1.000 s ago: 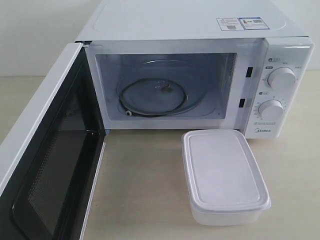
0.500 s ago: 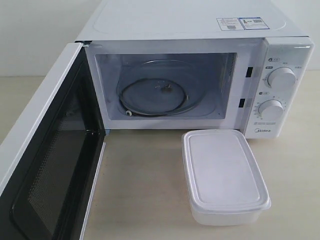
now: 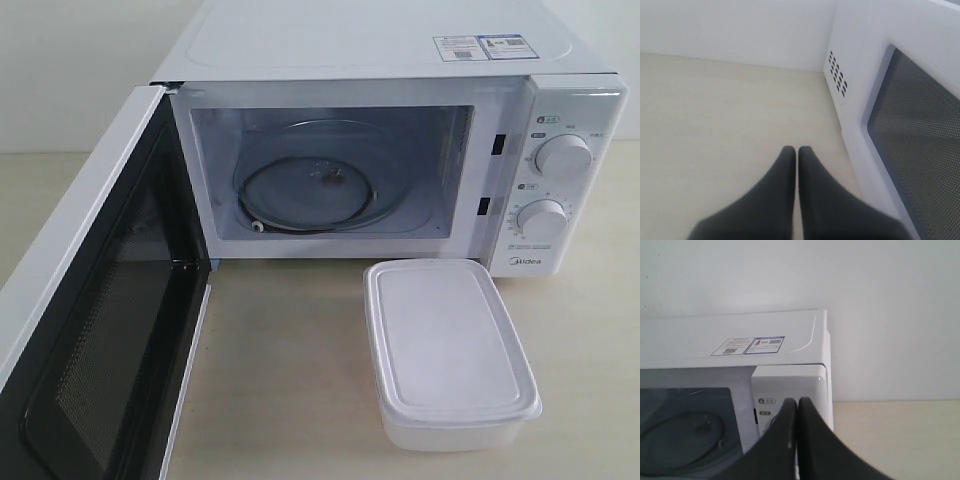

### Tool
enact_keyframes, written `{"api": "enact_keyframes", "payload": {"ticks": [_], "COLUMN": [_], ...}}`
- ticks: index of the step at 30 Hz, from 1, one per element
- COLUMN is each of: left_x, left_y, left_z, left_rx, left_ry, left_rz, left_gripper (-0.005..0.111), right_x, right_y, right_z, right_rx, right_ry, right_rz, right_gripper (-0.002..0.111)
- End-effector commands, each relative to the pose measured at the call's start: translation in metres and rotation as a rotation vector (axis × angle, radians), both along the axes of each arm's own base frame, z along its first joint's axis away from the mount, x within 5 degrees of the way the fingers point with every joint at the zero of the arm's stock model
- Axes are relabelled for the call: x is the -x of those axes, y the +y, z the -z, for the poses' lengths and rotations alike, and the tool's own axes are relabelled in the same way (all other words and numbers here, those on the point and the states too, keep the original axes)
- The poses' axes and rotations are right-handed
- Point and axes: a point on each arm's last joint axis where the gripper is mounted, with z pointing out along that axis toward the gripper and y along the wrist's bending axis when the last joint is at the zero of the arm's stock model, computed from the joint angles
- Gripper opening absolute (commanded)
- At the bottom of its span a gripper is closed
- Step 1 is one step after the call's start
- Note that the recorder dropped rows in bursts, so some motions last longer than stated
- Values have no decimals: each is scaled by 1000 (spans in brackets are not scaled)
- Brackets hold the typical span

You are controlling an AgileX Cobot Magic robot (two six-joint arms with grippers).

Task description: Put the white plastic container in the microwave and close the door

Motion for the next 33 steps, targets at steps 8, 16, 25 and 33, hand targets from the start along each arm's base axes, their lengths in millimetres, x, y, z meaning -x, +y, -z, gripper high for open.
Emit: {"api": "enact_keyframes", "payload": {"ticks": [8,16,25,33], "left_x": [0,0,0,0], "left_y": [0,0,0,0], "left_z": [1,1,1,1], "left_rx": [7,7,7,7], "left_ry": [0,0,0,0], "left_rz": [-3,-3,-3,-3], "left_gripper": [4,4,4,4], "right_x": [-19,-23,-41,-49], "right_y": [-2,-2,0,10], "right_z": [44,99,131,132], "right_rx": [49,67,28,-314], "right_ry": [2,158,204,207], "right_rz": [23,23,7,-64], "right_gripper": [0,0,0,0]}}
